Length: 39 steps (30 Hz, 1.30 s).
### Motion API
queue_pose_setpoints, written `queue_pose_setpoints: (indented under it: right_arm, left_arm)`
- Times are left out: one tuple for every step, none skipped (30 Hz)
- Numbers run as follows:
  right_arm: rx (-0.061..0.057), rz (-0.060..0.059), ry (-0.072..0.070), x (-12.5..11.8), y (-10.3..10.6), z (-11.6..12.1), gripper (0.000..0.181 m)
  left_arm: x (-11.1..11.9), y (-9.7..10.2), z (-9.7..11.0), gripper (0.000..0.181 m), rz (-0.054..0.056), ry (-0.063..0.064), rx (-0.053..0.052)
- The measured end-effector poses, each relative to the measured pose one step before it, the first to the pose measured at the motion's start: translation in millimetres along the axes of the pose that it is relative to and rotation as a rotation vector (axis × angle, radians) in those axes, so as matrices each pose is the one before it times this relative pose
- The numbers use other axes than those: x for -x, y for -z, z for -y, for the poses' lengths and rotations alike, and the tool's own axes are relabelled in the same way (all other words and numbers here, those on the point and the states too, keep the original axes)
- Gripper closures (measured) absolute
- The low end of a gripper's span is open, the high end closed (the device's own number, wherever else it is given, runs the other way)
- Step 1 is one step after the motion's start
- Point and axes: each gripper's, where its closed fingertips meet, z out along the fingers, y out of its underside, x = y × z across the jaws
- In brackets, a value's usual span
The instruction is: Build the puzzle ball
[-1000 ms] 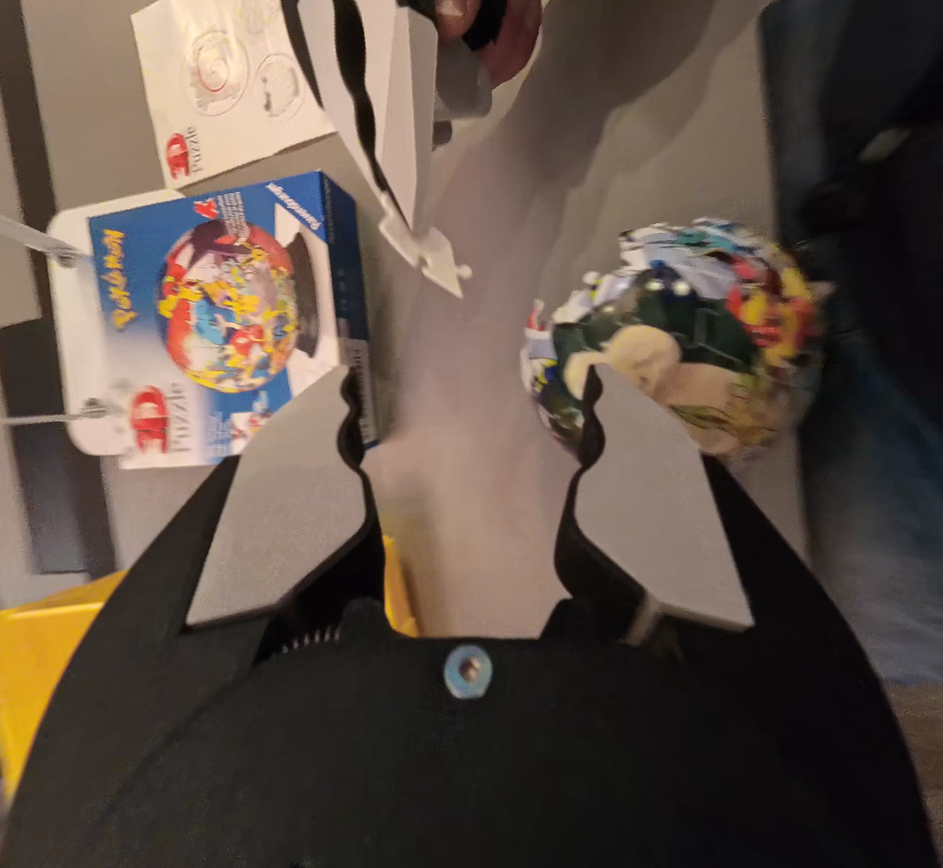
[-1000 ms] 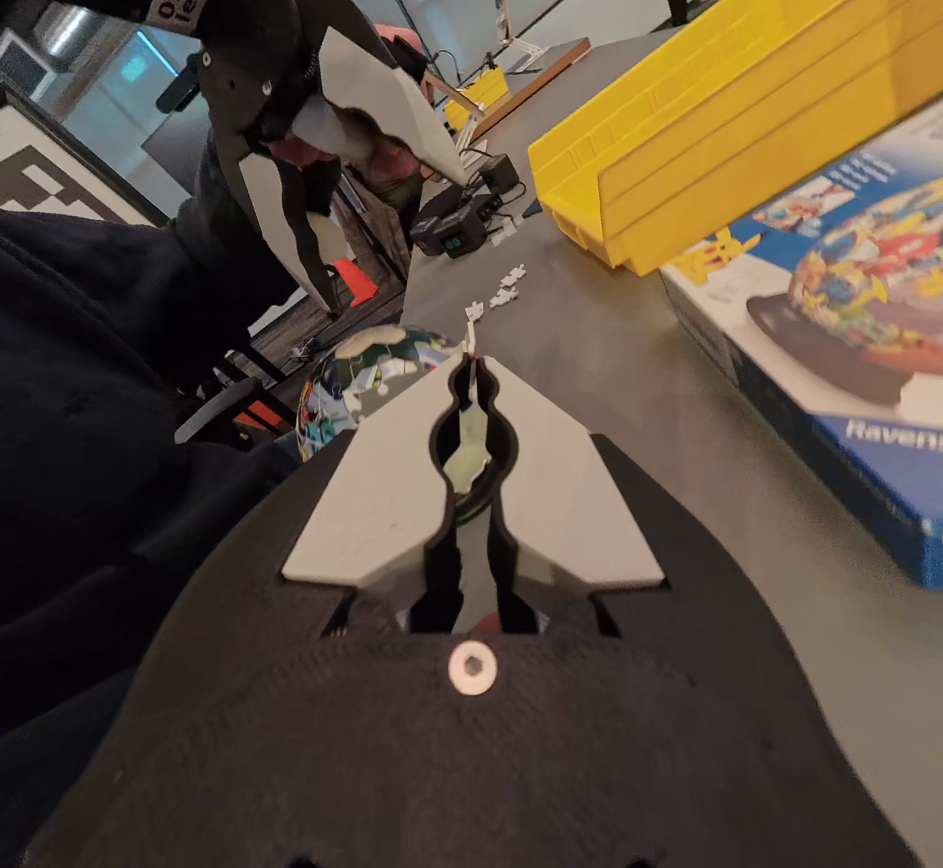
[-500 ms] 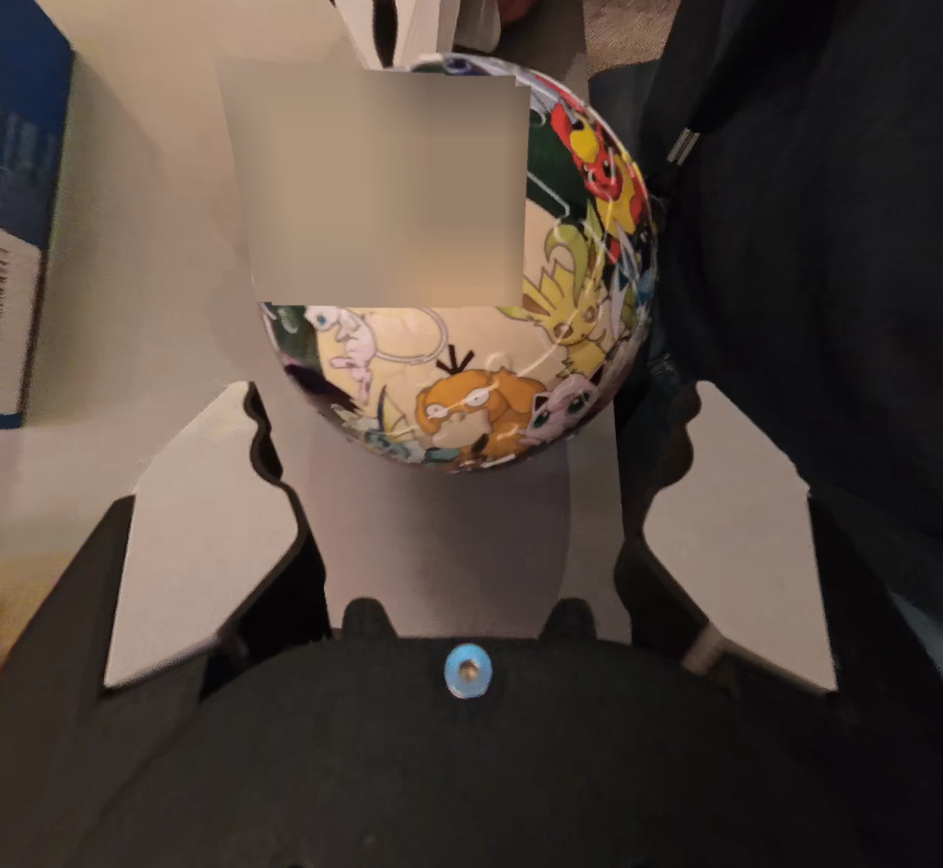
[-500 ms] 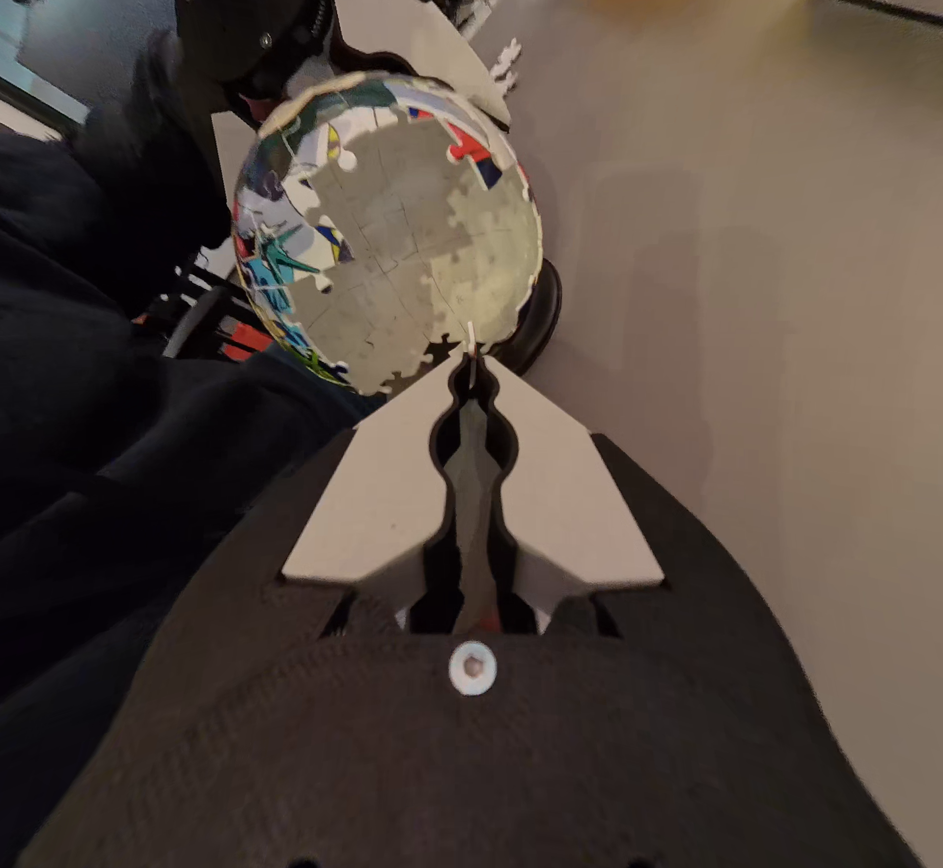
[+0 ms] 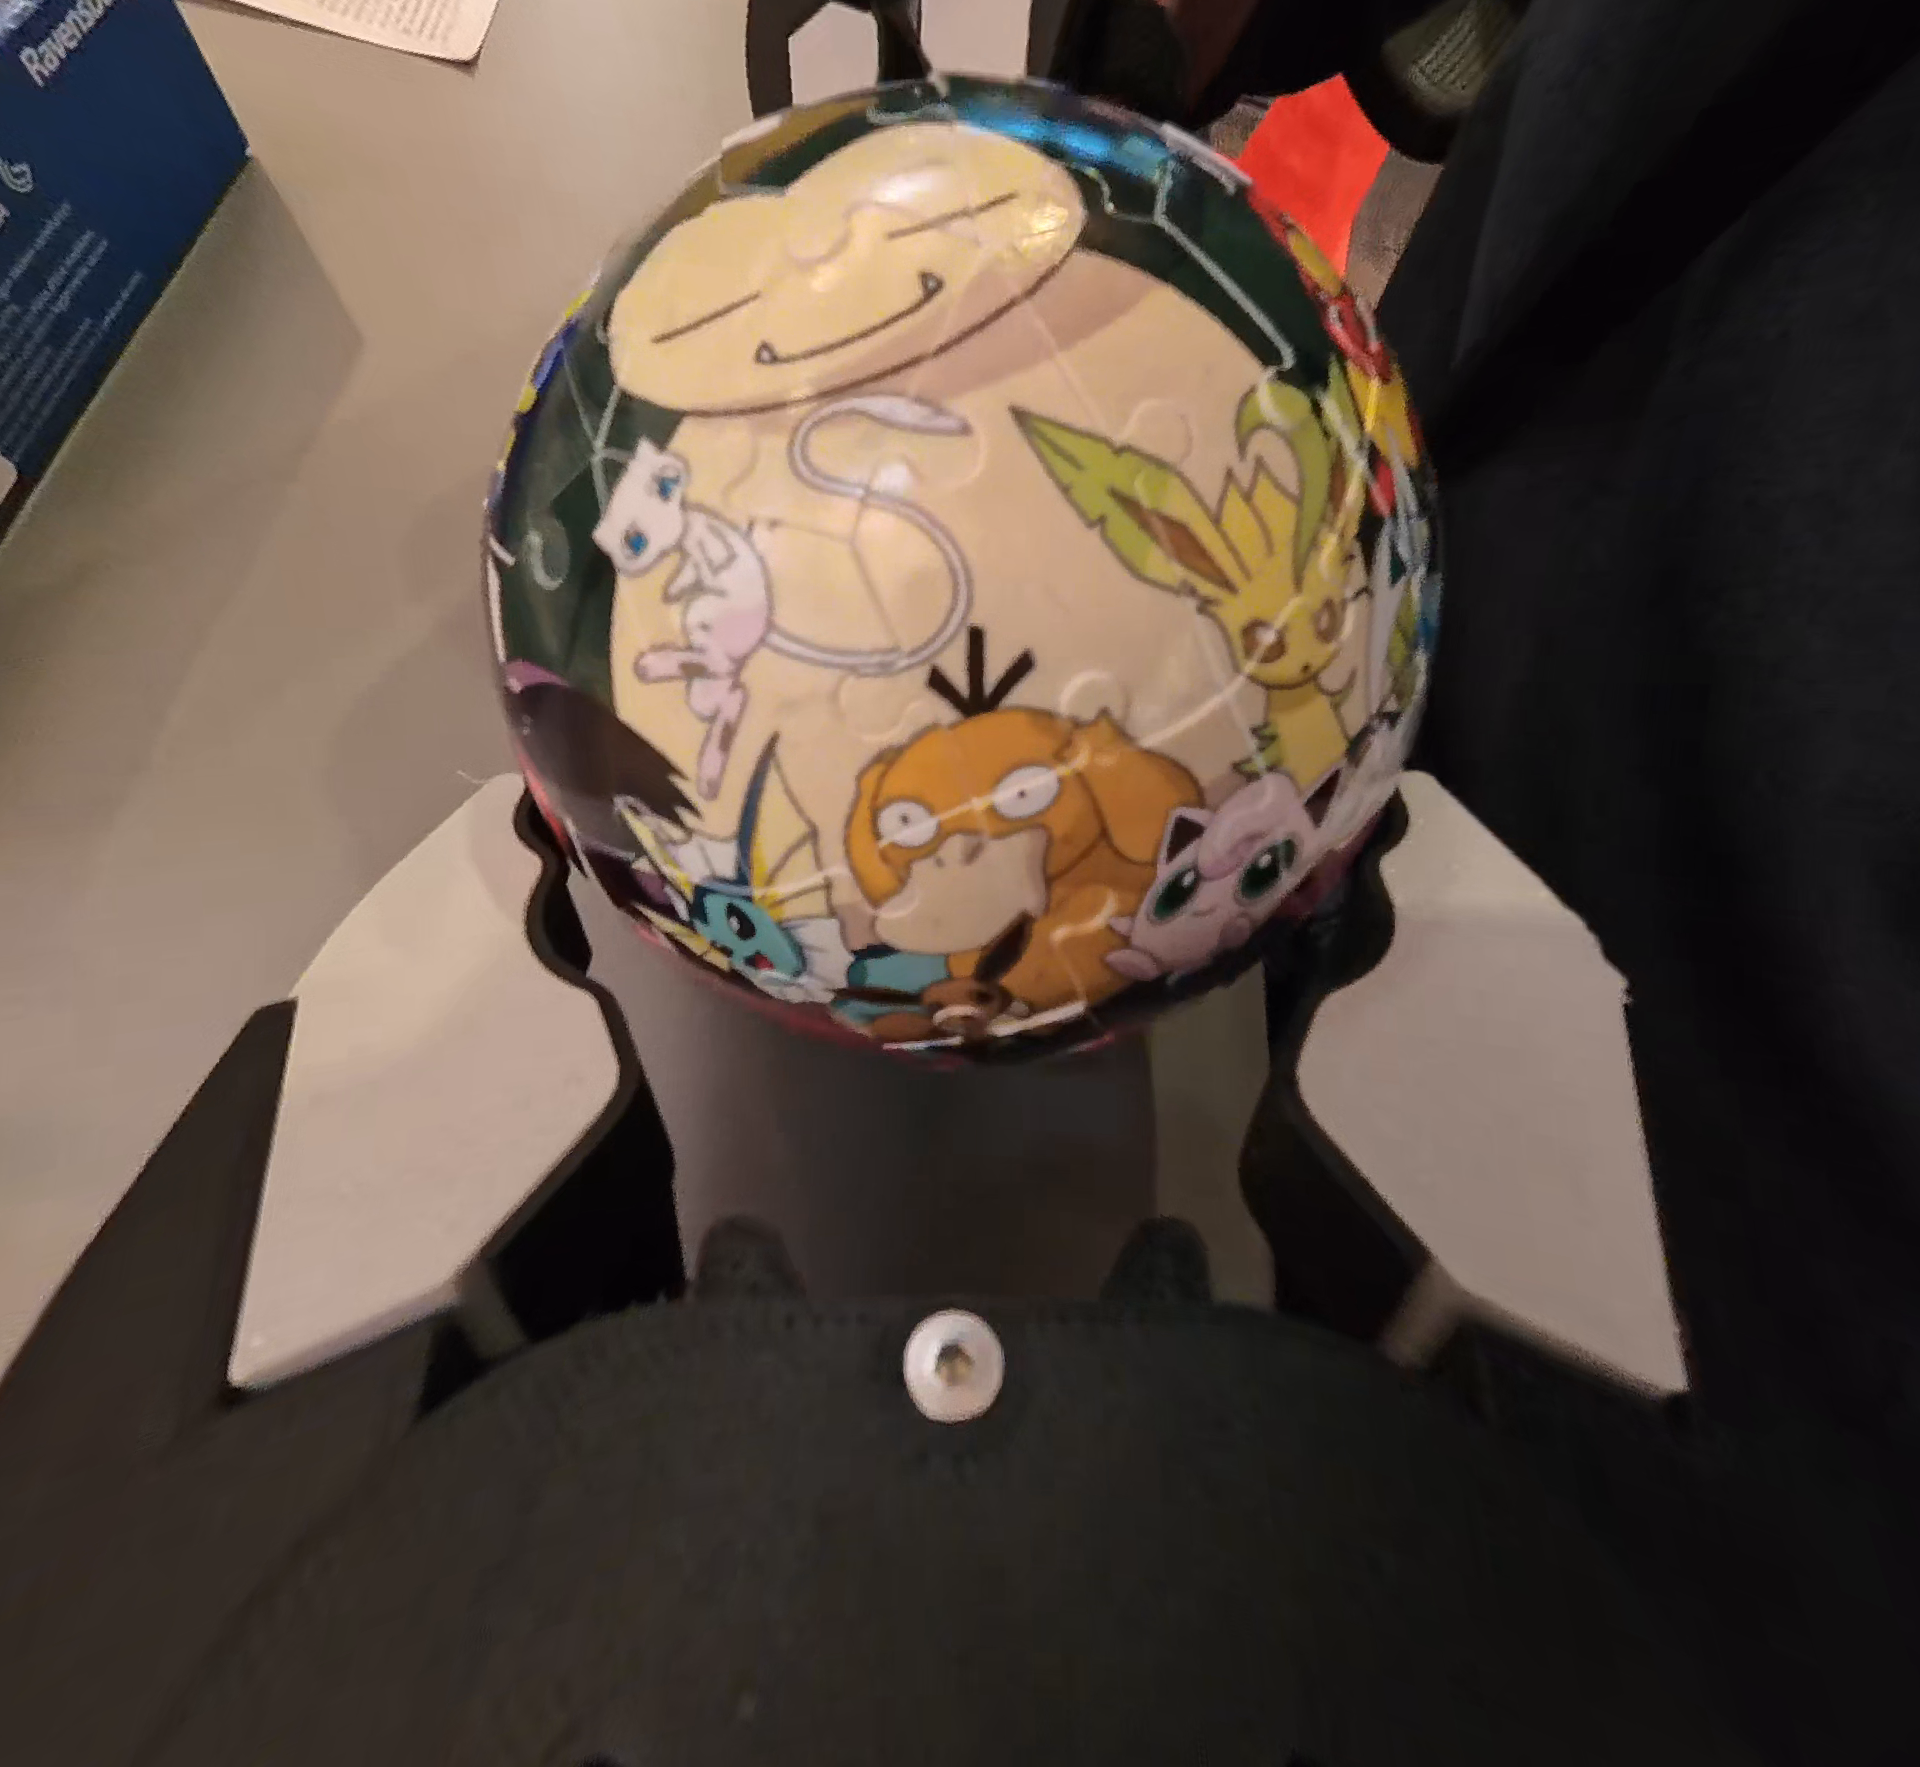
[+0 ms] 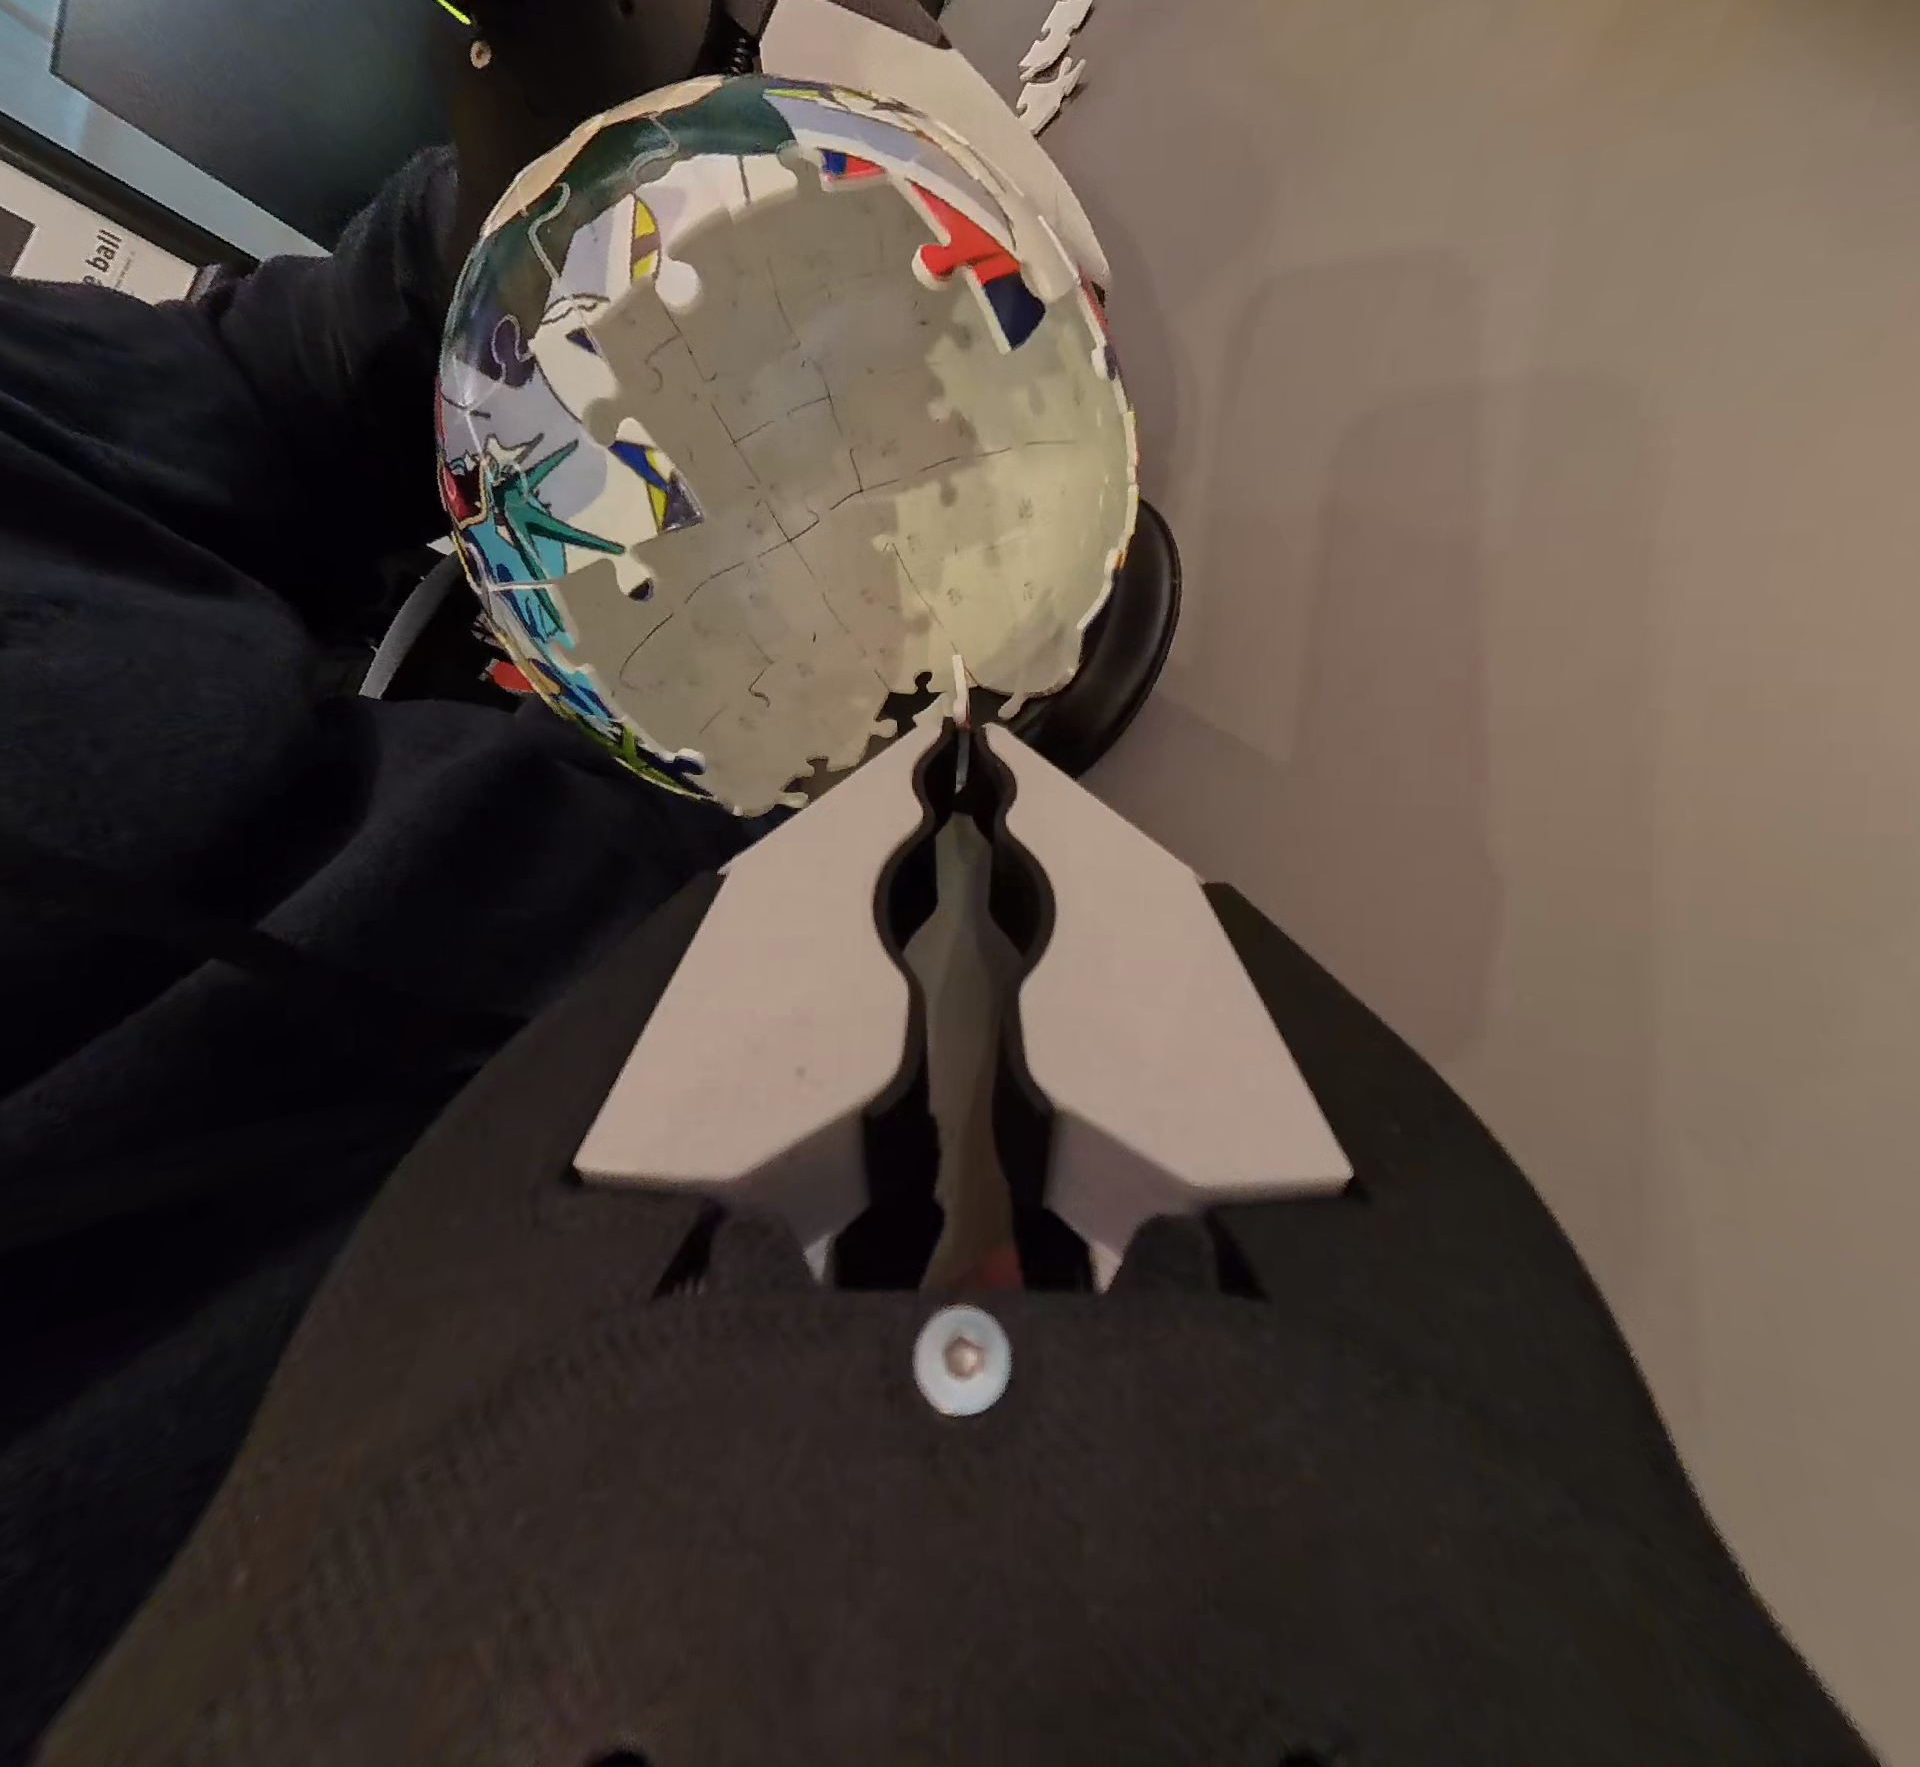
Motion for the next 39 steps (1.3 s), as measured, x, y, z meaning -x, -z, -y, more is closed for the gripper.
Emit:
queue_pose_setpoints:
  right_arm:
    - [-0.0036,-0.003,-0.0014,-0.54,0.44,0.5,0.181]
    - [-0.0019,-0.0019,-0.0023,-0.41,0.16,0.27,0.181]
    - [-0.0006,-0.0012,-0.002,-0.13,0.05,-0.01,0.181]
    - [-0.0003,-0.0021,-0.001,-0.15,0.12,0.2,0.181]
    - [0.0007,-0.0036,-0.0023,-0.48,0.18,-0.02,0.181]
    - [-0.0002,-0.0032,-0.0025,-0.36,0.09,0.23,0.181]
    - [-0.0003,-0.0046,-0.003,-0.53,-0.02,0.15,0.181]
    - [0.0,-0.0052,-0.0041,-0.34,-0.77,-0.12,0.181]
    - [0.0029,0.0002,-0.0015,1.13,-1.49,-0.81,0.181]
    - [0.0057,0.004,0.0055,2.24,-1.98,-1.01,0.181]
    - [0.0101,-0.0013,0.008,1.76,-2.34,-1.21,0.181]
    - [0.009,-0.0045,0.0015,0.66,-2.72,-0.87,0.181]
    - [0.0071,0.0023,-0.0056,0.43,-2.83,-0.49,0.181]
    - [-0.0018,0.0017,-0.0096,-0.27,-2.46,0.64,0.181]
    - [-0.004,-0.0065,-0.0098,-1.22,-2.11,0.91,0.181]
    - [-0.0023,-0.0129,-0.005,-1.86,-1.82,0.89,0.181]
    - [-0.0018,-0.01,0.0009,-1.18,-1.14,0.95,0.181]
    - [-0.0065,-0.0166,-0.0009,-2.03,-1.03,1.56,0.181]
    - [0.0059,-0.0039,0.0031,-0.03,-1.65,-0.57,0.181]
    - [0.0031,-0.0068,-0.0039,-0.57,-1.82,-0.62,0.181]
    - [-0.004,-0.0056,-0.0056,-0.72,-1.12,0.53,0.181]
    - [0.0091,-0.012,-0.0006,-1.32,-1.55,-0.85,0.181]
    - [0.0133,-0.0193,-0.0024,-2.36,-1.76,-1.69,0.181]
    - [0.0007,-0.0169,-0.0034,-2.18,-1.22,-0.04,0.181]
    - [0.0039,-0.015,-0.0019,-1.81,-1.02,-0.33,0.18]
    - [0.0069,0.0004,0.0043,0.43,-0.73,-0.7,0.179]
    - [-0.0021,-0.0002,-0.0014,0.04,-0.06,0.08,0.18]
    - [-0.0014,-0.0004,0.0011,0.06,-0.01,-0.1,0.179]
    - [-0.0005,-0.0015,0.0051,0.38,0.06,-0.05,0.178]
    - [-0.005,0.0037,0.0028,0.93,0.44,0.72,0.175]
    - [-0.0174,-0.0016,0.0028,-0.06,0.99,2.46,0.17]
    - [-0.0023,0.0019,0.012,0.83,0.42,0.36,0.166]
    - [-0.001,0.0041,0.0075,1.02,0.37,0.08,0.163]
    - [-0.0016,-0.0013,0.0028,-0.31,0.71,0.18,0.156]
    - [0.006,-0.0036,0.003,-1.13,0.9,-0.78,0.15]
    - [-0.0034,0.0008,0.0044,-0.67,1.75,0.54,0.151]
    - [-0.0089,0.004,0.0105,0.07,2.17,1.28,0.151]
    - [0.0009,-0.0004,0.0081,-0.68,1.67,-0.3,0.15]
    - [0.0031,0.0076,0.0104,0.7,1.59,-0.71,0.15]
  left_arm:
    - [-0.47,-0.26,0.46,0.042,0.0019,0.0011,-0.009]
    - [-0.16,-0.27,0.57,0.042,0.0018,0.0048,-0.0099]
    - [-0.29,-0.23,0.17,0.042,0.0013,0.0031,-0.0073]
    - [-0.28,-0.09,0.23,0.042,0.0038,-0.0002,-0.0049]
    - [-0.37,-0.24,0.66,0.043,0.0055,-0.0008,-0.0022]
    - [-0.72,-0.16,0.63,0.043,0.0038,-0.0032,-0.0004]
    - [-0.98,-0.17,0.69,0.043,0.0024,-0.0034,0.0019]
    - [-0.27,-0.14,1.41,0.044,0.0077,-0.0018,-0.0006]
    - [-0.63,-0.19,1.19,0.043,0.0058,-0.0009,0.0026]
    - [-0.33,0.15,-0.07,0.043,0.0067,-0.0045,0.0091]
    - [0.49,0.34,-0.4,0.044,0.0104,-0.0019,0.0088]
    - [0.64,0.71,-0.03,0.044,0.0113,0.0038,0.0034]
    - [0.02,0.56,0.85,0.044,0.0099,0.0014,-0.0035]
    - [-0.73,0.12,0.29,0.044,0.0047,-0.0022,0.0007]
    - [-0.08,0.16,-0.07,0.044,0.0059,-0.002,0.005]
    - [0.31,0.68,-0.26,0.044,0.0062,-0.0014,0.0067]
    - [0.78,0.78,0.26,0.044,0.0087,-0.0031,0.0023]
    - [1.12,0.55,0.14,0.044,0.0114,-0.0033,0.003]
    - [0.92,0.38,-0.45,0.044,0.0124,-0.005,0.0083]
    - [0.36,0.5,0.25,0.044,0.01,-0.0053,0.0042]
    - [-0.05,0.23,0.31,0.044,0.0056,-0.0021,0.0019]
    - [0.49,-0.31,-0.34,0.044,0.0095,-0.0031,0.0027]
    - [0.34,-0.21,-0.16,0.044,0.0076,-0.0039,0.003]
    - [0.4,0.05,0.24,0.044,0.0048,0.0007,0.0012]
    - [0.14,-0.19,-0.16,0.044,0.0038,-0.0012,0.0037]
    - [-0.3,-0.23,0.32,0.044,0.003,-0.0046,0.0]
    - [-0.23,-0.23,0.45,0.044,0.0032,-0.0046,0.0021]
    - [-0.09,-0.11,0.34,0.044,0.0039,-0.0054,0.0043]
    - [0.1,-0.12,0.24,0.044,0.005,-0.0069,0.0041]
    - [-0.15,-0.21,0.38,0.044,0.0025,-0.0017,0.0]
    - [-0.09,-0.13,0.22,0.044,0.0018,0.0027,-0.0018]
    - [-0.08,-0.07,-0.07,0.044,0.0028,-0.0005,-0.0007]
    - [-0.29,0.2,-0.06,0.044,0.0036,-0.0033,0.0011]
    - [-0.09,0.06,-0.21,0.044,0.0032,0.0002,0.0017]
    - [0.08,-0.06,0.05,0.044,0.0026,0.0025,-0.0001]
    - [-0.09,0.15,-0.12,0.044,0.0022,-0.0008,0.0013]
    - [-0.18,0.28,-0.23,0.044,0.0024,-0.0042,0.0029]
    - [-0.2,0.15,-0.17,0.044,0.002,-0.0026,0.0019]
    - [-0.04,0.03,-0.21,0.044,0.0011,0.0017,0.0006]
